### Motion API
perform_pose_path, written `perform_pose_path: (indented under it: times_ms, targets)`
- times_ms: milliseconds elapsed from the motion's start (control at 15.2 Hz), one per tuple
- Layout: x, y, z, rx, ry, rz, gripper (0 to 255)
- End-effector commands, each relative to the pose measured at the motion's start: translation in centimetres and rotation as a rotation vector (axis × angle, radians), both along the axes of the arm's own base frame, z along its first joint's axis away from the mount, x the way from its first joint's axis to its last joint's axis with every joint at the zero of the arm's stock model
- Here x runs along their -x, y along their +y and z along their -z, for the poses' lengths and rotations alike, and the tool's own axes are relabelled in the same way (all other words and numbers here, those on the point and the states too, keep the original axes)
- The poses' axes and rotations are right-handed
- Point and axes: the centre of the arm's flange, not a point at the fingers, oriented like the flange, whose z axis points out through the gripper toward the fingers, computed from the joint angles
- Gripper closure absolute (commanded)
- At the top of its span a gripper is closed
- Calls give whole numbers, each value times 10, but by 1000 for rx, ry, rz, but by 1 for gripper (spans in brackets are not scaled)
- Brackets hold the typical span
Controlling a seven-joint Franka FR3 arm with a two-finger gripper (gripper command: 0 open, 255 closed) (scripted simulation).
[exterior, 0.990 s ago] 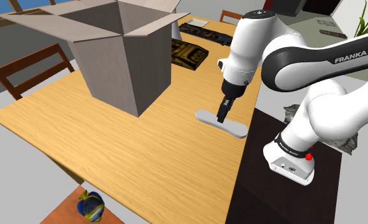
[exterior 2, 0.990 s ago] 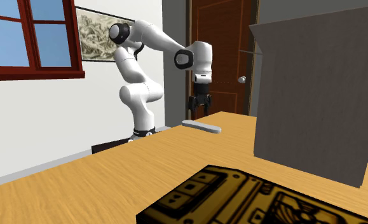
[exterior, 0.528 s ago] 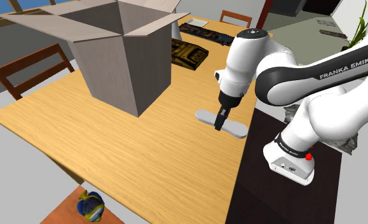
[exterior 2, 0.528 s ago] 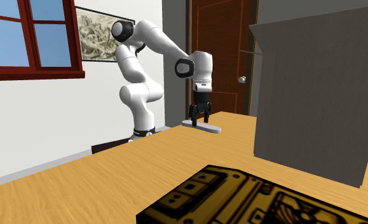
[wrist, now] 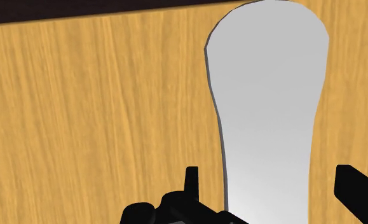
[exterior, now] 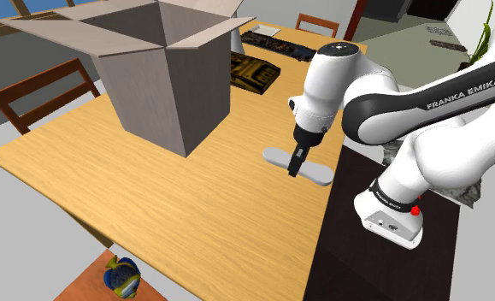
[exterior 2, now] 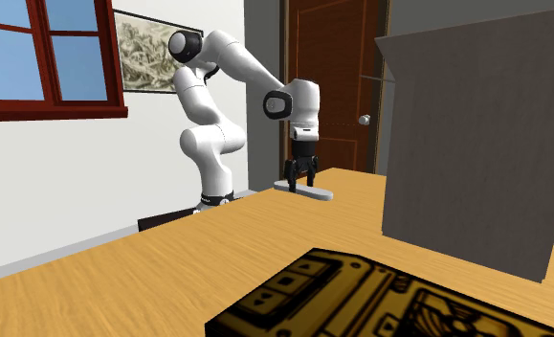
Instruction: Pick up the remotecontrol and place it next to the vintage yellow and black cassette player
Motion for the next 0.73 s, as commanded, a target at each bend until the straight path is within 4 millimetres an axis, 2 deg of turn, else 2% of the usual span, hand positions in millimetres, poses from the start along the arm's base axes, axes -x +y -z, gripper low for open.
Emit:
perform_pose_path:
  times_ms: [0,594,660]
  targets:
    - [0,0,0,0,0,0,255]
    - [0,0,0,0,0,0,255]
    - [0,0,-5,0,0,0,255]
